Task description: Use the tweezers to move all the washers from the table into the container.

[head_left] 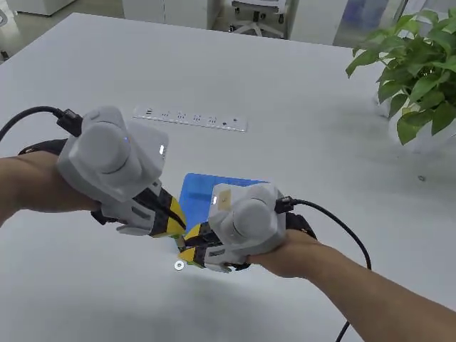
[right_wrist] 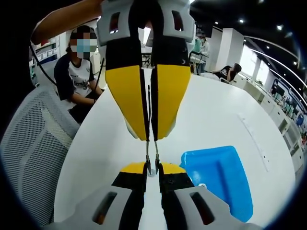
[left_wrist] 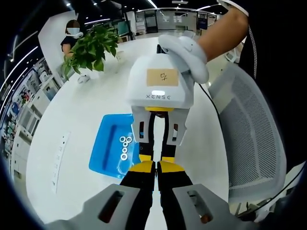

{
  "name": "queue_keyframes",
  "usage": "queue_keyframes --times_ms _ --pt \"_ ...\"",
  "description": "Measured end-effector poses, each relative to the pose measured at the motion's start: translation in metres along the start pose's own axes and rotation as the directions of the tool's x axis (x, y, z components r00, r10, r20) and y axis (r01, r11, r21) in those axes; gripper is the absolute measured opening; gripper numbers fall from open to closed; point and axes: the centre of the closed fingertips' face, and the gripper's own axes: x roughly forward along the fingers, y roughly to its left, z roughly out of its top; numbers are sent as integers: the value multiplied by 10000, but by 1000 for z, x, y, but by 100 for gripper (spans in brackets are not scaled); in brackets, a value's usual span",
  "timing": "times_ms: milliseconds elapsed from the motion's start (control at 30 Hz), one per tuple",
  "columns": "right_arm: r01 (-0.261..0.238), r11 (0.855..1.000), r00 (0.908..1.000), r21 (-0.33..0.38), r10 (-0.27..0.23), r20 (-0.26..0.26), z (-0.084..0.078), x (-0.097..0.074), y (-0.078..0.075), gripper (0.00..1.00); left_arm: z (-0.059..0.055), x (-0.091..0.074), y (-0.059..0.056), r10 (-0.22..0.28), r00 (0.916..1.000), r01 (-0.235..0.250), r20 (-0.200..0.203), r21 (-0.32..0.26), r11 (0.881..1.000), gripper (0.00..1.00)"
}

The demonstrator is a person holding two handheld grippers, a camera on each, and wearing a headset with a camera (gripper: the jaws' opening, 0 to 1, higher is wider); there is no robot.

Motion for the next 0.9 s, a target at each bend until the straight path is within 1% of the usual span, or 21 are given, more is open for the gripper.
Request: queue_keyframes --times_ms 267,533,900 --pt "-193 9998 9998 84 194 -78 -6 11 4 12 -11 7 -4 -149 9999 148 -51 -200 9997 5" --pt "-367 9992 9993 178 368 -104 -10 20 7 12 -19 11 -5 -225 9997 220 -106 -447 9988 5" --pt "-457 9986 9988 258 461 -148 -13 25 8 12 -22 15 -4 -300 9995 298 -19 -636 9975 5"
